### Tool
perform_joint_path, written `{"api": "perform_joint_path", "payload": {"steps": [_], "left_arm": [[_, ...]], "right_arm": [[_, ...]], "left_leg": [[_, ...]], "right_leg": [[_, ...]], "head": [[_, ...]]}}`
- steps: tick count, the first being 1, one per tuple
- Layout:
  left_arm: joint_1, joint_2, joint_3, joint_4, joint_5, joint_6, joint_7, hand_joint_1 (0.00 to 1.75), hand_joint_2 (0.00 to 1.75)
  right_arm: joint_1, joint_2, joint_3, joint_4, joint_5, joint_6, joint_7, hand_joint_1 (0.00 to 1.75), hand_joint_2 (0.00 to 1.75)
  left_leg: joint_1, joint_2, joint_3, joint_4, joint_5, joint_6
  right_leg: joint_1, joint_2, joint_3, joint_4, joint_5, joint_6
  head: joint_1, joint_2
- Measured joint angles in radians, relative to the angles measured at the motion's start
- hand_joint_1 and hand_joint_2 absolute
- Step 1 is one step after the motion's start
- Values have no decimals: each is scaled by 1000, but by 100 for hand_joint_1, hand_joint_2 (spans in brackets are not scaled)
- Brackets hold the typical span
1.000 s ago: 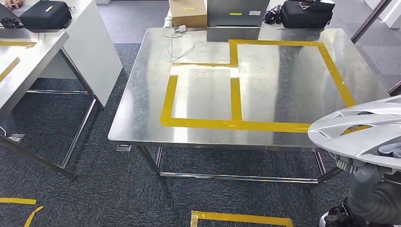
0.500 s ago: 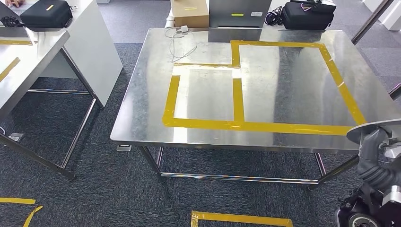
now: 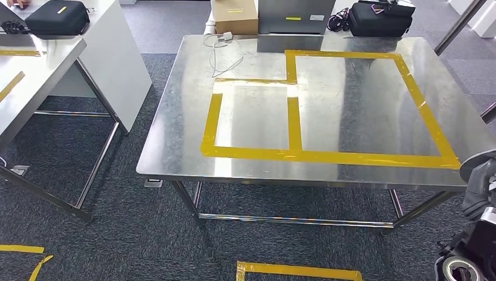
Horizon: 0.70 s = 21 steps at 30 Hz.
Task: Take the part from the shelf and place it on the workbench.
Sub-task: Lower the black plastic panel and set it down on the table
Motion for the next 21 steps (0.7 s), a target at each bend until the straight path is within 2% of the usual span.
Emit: {"api": "perform_joint_path", "payload": {"steps": [4,8,13,17,21], "left_arm": [[0,-1,0,0,-10,-8,9,0,175],[-1,-2,0,0,-22,-15,16,0,175],[-2,-3,0,0,-41,-30,25,0,175],[-4,-4,0,0,-55,-41,31,0,175],[-4,-4,5,0,-63,-44,36,0,175]], "right_arm": [[-41,-42,-19,34,42,-30,47,175,175],[-136,-127,-44,111,40,-15,107,175,175],[-338,-294,-67,314,80,32,215,175,175],[-540,-446,-57,560,164,80,294,175,175],[-754,-572,-14,823,265,120,357,175,175]], "left_leg": [[-1,0,0,0,0,0],[-3,1,1,0,0,0],[-6,1,1,1,1,2],[-9,-1,0,1,3,5],[-10,-3,-1,1,3,5]], "right_leg": [[-1,0,0,0,0,1],[-3,1,0,0,1,2],[-7,0,0,0,3,5],[-10,-1,0,0,4,7],[-11,-2,-1,0,4,8]], "head": [[0,0],[0,0],[0,0],[0,0],[0,0]]}}
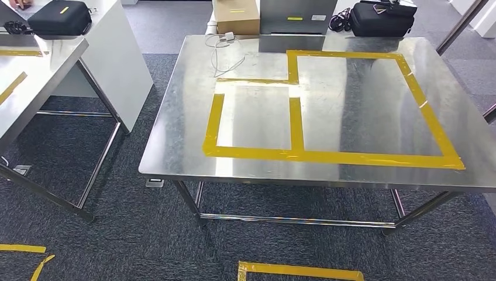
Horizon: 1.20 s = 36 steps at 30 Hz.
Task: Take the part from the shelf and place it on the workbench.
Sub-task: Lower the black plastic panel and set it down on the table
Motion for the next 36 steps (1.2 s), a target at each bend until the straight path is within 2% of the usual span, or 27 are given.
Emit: {"api": "perform_joint_path", "payload": {"steps": [3,8,14,19,22,25,31,36], "left_arm": [[0,0,4,0,-4,0,1,0,175],[0,2,8,0,-15,-4,2,0,175],[0,6,9,0,-20,-10,3,0,175],[0,7,11,0,-28,-10,3,0,175],[0,7,14,0,-32,-9,2,0,175],[0,6,18,0,-36,-9,-2,0,175],[-1,2,19,0,-46,-5,-4,0,175],[-1,2,21,0,-54,0,4,0,175]], "right_arm": [[-121,-72,48,156,81,5,57,175,175],[-236,-161,137,333,217,26,169,175,175],[-293,-235,239,457,366,89,320,175,175],[-314,-254,296,504,428,85,357,175,175],[-341,-233,320,518,459,79,356,175,175],[-378,-187,346,524,498,85,360,175,175],[-450,-70,395,525,549,93,361,175,175],[-494,50,433,525,585,108,346,175,175]], "left_leg": [[0,-1,0,0,0,1],[0,-1,-1,0,-1,1],[0,0,-1,0,-1,2],[0,2,-1,0,-2,2],[0,3,-1,-1,-2,2],[0,6,1,-1,-1,2],[1,7,3,-1,0,2],[1,8,3,-1,0,2]], "right_leg": [[0,-1,0,0,-1,1],[0,-1,-1,0,-1,1],[0,0,0,0,-1,2],[0,1,0,0,-1,2],[0,3,1,0,-1,2],[0,6,1,0,0,2],[1,7,1,0,0,2],[2,7,1,1,0,2]], "head": [[0,0],[0,0],[0,0],[0,0],[0,0],[0,0],[0,0],[0,0]]}}
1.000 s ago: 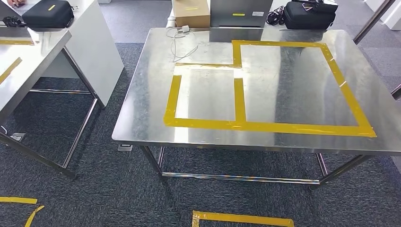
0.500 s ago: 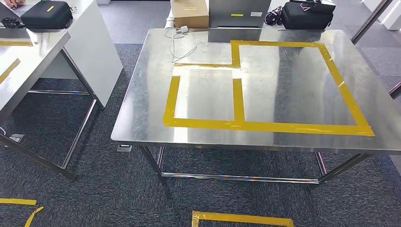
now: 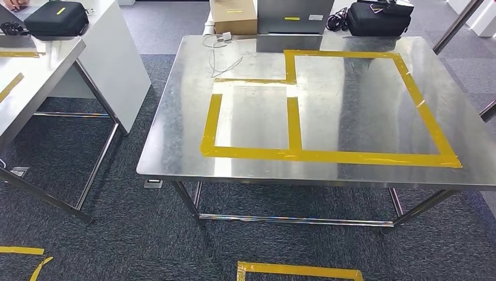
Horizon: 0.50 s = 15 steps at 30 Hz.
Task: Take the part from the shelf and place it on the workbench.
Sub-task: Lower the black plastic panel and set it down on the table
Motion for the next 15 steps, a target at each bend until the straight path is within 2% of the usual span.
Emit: {"api": "perform_joint_path", "payload": {"steps": [8,15], "left_arm": [[-2,2,2,0,-25,-1,20,0,175],[-20,4,-4,0,-60,-28,40,0,175]], "right_arm": [[-31,236,64,0,66,28,-9,175,175],[-11,455,134,4,142,52,43,175,175]], "left_leg": [[1,3,1,0,0,0],[2,4,1,0,1,-1]], "right_leg": [[1,3,0,0,0,-1],[2,4,-1,1,0,-1]], "head": [[0,0],[0,0]]}}
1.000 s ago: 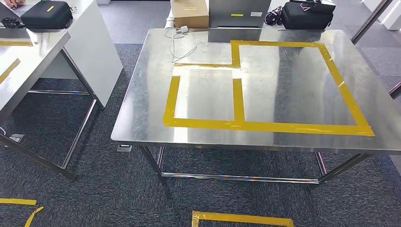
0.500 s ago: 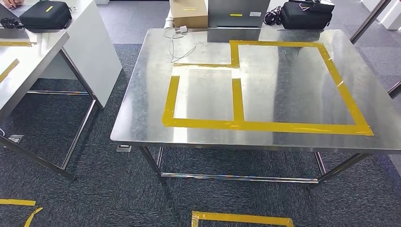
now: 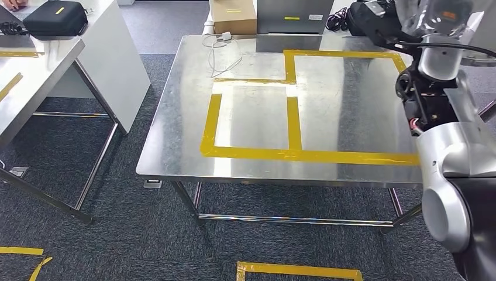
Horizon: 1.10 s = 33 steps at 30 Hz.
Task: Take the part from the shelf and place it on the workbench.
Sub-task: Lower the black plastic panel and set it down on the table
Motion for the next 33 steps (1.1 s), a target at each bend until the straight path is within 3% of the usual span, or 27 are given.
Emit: {"api": "perform_joint_path", "payload": {"steps": [7,14,19,25,33], "left_arm": [[-11,2,-13,0,-14,-11,5,0,175],[-9,9,-13,0,-9,-3,5,0,175],[-4,15,-11,0,-5,6,5,0,175],[2,20,-7,0,-6,19,7,0,175],[6,22,6,0,3,33,-16,0,175]], "right_arm": [[74,169,49,15,34,-2,15,175,175],[131,264,63,36,22,20,4,175,175],[181,282,62,48,6,32,3,175,175],[234,275,44,62,-5,100,23,175,175],[289,266,18,79,-12,118,42,175,175]], "left_leg": [[0,-1,-1,0,0,0],[0,-1,-2,0,0,0],[0,-3,-2,0,0,0],[0,-4,-2,0,0,0],[0,-4,-2,0,0,0]], "right_leg": [[0,0,0,0,0,0],[0,-1,0,-1,0,0],[0,-2,0,-2,0,0],[0,-2,0,-2,0,0],[0,-2,0,-2,0,0]], "head": [[0,0],[0,0],[0,0],[0,0],[0,0]]}}
